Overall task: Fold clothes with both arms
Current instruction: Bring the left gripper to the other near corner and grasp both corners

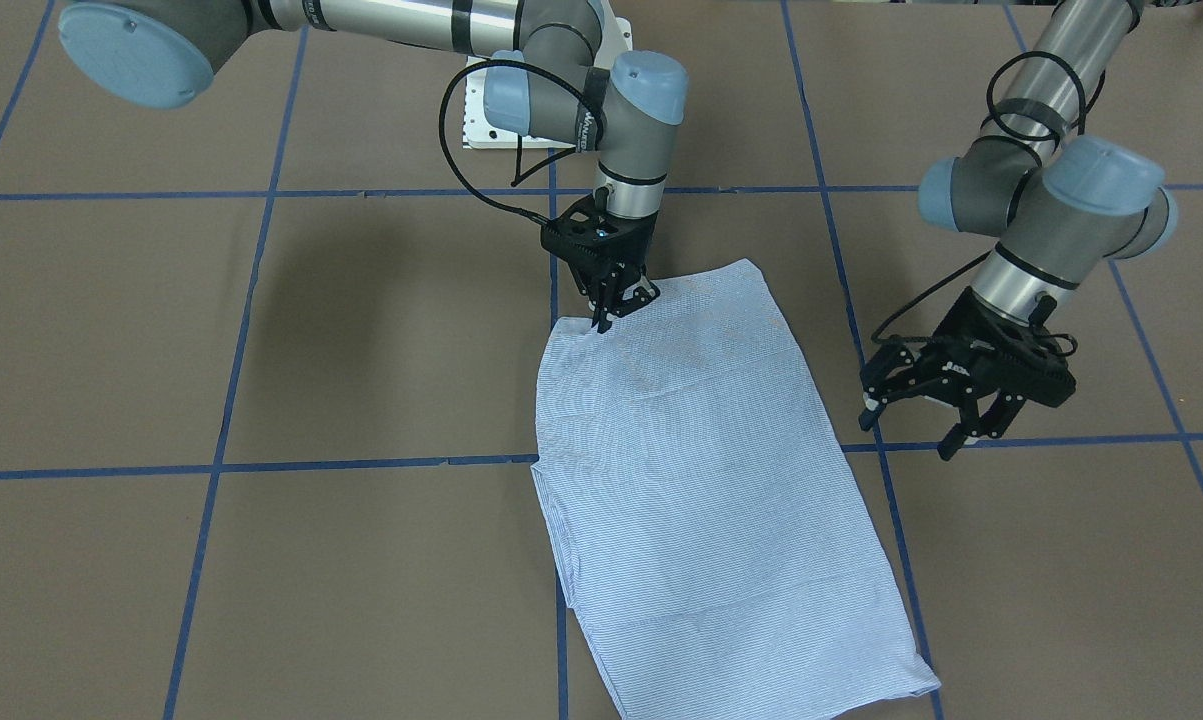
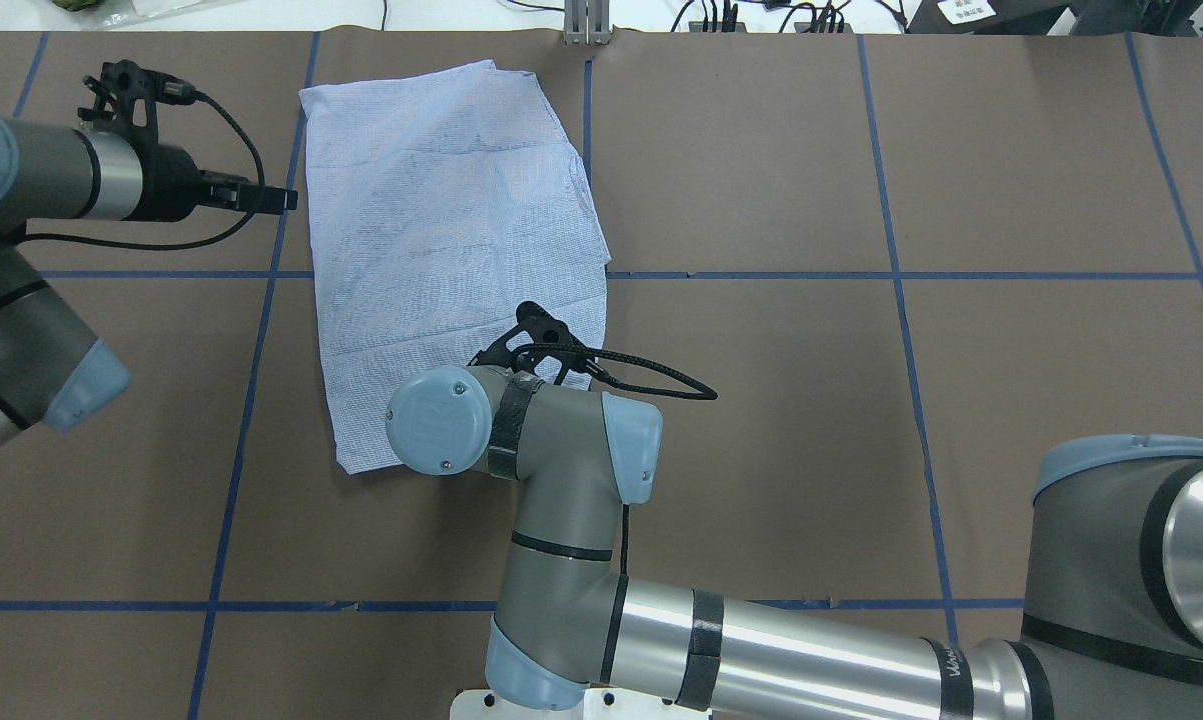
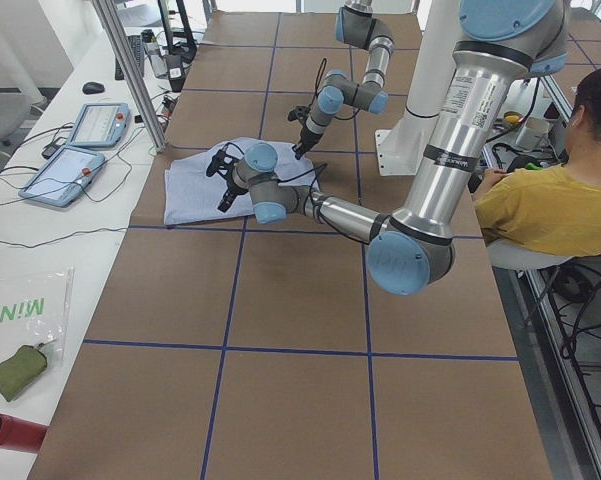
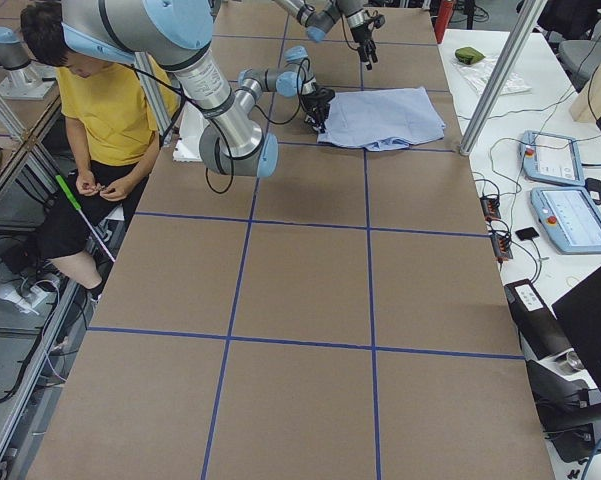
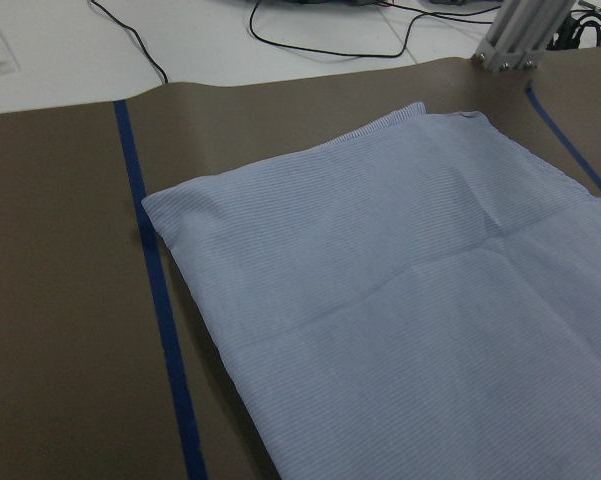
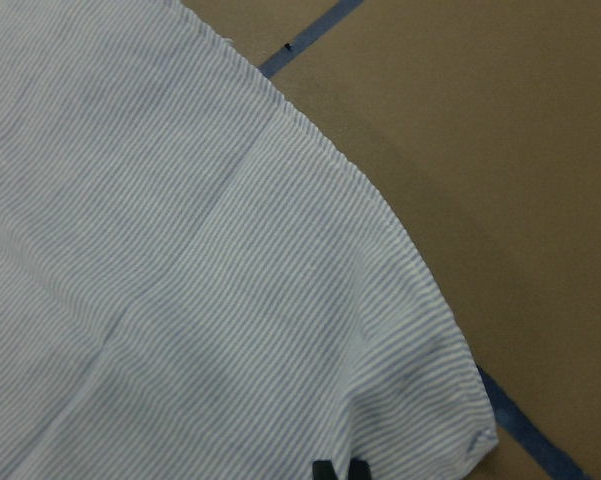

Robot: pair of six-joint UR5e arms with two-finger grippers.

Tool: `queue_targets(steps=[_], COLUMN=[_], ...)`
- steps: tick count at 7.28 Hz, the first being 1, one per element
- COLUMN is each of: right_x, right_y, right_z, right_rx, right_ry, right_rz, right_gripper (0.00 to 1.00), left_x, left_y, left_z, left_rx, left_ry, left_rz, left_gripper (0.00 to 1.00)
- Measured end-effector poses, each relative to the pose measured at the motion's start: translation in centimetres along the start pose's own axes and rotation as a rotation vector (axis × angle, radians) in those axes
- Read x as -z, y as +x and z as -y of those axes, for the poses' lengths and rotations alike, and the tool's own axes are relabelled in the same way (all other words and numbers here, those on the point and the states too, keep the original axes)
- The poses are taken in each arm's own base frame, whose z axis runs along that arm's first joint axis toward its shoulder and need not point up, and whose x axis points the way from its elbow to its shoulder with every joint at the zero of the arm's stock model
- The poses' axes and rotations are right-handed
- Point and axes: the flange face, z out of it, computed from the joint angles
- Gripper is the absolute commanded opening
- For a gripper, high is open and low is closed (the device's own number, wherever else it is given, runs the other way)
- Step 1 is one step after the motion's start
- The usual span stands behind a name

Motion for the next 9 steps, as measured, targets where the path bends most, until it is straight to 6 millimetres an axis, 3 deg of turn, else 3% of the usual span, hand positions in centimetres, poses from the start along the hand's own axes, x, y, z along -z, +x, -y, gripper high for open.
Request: queue_targets(steps=[2, 4, 5, 7, 9], right_x=[0.3, 0.4, 0.5, 0.7, 0.7], right_y=[-0.1, -0.1, -0.1, -0.1, -0.1], right_z=[0.1, 0.1, 0.1, 0.2, 0.2], right_rx=[-0.001, -0.001, -0.002, -0.002, -0.002], right_ry=[0.002, 0.002, 0.001, -0.001, -0.001], right_rz=[0.008, 0.011, 0.013, 0.016, 0.016], right_gripper=[0.00, 0.00, 0.00, 0.00, 0.00], left_x=[2.4, 1.0, 0.1, -1.1, -1.5], left_y=[3.7, 7.8, 9.4, 11.5, 12.5], left_z=[-6.9, -12.9, -15.1, -17.7, -18.5], left_rx=[0.098, 0.237, 0.297, 0.368, 0.378], left_ry=[-0.042, -0.035, -0.030, -0.028, -0.034], left_rz=[-0.047, -0.023, -0.012, -0.001, 0.005], left_gripper=[1.00, 0.98, 0.88, 0.80, 0.79])
